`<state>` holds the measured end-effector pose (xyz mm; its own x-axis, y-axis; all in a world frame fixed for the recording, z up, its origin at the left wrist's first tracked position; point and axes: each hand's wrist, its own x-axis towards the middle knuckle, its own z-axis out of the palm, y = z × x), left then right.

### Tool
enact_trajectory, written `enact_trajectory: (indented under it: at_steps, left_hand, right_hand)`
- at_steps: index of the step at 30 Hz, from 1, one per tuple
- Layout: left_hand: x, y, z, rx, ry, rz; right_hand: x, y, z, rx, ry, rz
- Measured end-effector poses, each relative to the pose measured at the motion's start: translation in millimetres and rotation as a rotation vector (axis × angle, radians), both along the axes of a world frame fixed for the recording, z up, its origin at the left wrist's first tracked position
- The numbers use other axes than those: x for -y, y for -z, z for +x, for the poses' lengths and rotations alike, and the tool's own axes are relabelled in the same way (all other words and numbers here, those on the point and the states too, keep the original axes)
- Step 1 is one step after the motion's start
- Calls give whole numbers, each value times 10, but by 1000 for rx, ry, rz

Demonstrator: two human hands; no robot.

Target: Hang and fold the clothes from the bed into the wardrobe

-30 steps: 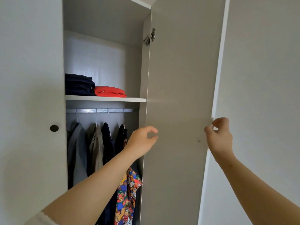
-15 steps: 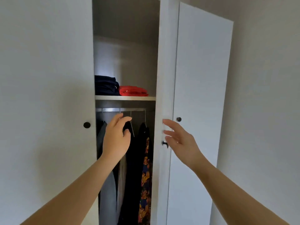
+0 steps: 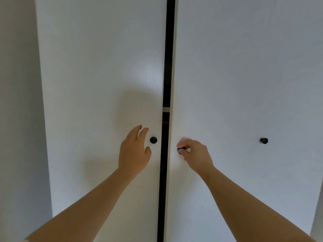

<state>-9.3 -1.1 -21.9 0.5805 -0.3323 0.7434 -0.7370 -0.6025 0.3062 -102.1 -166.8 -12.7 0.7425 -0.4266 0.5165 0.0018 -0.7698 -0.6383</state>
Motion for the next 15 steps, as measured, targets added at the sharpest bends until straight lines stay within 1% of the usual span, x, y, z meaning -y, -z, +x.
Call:
enact_trajectory:
  at_steps: [4,7,15]
  left_hand:
    - [63,14,398,6,-74,200]
    - [164,49,596,-8,-96,282]
    - [284,165,867,22,-73,342]
  right_hand:
    - [-41,-22,413,-74,120,-82]
    - [-56,-22,650,-90,206,-127]
    - [1,-18,1020,-85,314,-200]
